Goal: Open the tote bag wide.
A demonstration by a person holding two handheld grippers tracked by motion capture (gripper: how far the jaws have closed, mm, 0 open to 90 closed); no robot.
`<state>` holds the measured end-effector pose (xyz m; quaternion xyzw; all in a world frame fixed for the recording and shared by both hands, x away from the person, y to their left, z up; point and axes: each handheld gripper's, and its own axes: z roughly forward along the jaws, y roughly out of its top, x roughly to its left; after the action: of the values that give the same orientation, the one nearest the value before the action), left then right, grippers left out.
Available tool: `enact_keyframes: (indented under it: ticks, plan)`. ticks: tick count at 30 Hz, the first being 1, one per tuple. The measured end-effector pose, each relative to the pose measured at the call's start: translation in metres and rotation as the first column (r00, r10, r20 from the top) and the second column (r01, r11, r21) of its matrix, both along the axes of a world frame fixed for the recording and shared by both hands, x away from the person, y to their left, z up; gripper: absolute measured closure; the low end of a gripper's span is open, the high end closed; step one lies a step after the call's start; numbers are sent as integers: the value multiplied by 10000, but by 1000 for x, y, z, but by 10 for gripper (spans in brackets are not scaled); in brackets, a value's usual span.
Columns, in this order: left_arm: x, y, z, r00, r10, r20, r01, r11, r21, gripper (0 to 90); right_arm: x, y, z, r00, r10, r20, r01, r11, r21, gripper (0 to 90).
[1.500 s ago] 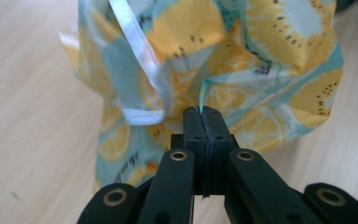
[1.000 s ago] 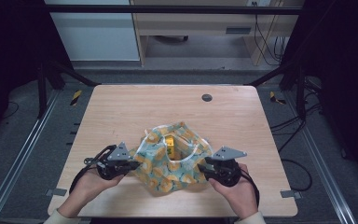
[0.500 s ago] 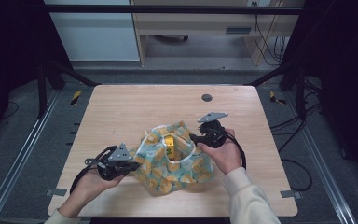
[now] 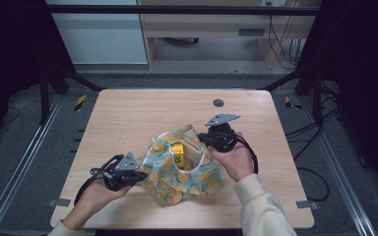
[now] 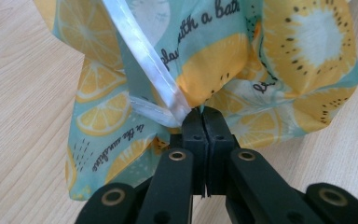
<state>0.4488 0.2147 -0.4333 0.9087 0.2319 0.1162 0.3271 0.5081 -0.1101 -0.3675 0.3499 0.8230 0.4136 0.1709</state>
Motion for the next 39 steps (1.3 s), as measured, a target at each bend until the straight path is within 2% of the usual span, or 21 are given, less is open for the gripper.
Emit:
enact_keyframes:
  ticks: [4, 11, 13, 17, 22, 28, 39]
  plan:
    - [0, 1, -1, 10000, 47, -47, -47, 10000, -26, 892, -24, -9, 12, 9992, 225, 330, -243, 9981, 570, 900]
    - [0, 4, -2, 9998, 207, 9, -208, 9998, 42, 895, -62, -25, 17, 9973, 488, 551, -538, 9941, 937, 900]
    - [0, 6, -2, 9996, 276, 48, -276, 9996, 53, 895, -65, -26, 16, 9972, 544, 519, -592, 9936, 958, 900]
    - [-1, 9, -4, 9990, 415, 136, -417, 9991, 106, 894, -81, -27, 11, 9955, 786, 528, -836, 9915, 1001, 900]
    - [-2, 16, -8, 9977, 658, 141, -658, 9978, 45, 894, -98, -27, 0, 9936, 1052, 416, -1080, 9915, 724, 900]
    - [-2, 21, -10, 9964, 829, 154, -829, 9965, 46, 894, -106, -28, -16, 9934, 1139, 113, -1144, 9917, 593, 900]
    - [-2, 27, -14, 9950, 977, 225, -982, 9949, 212, 893, -105, -34, -52, 9910, 1098, -767, -1064, 9932, 468, 900]
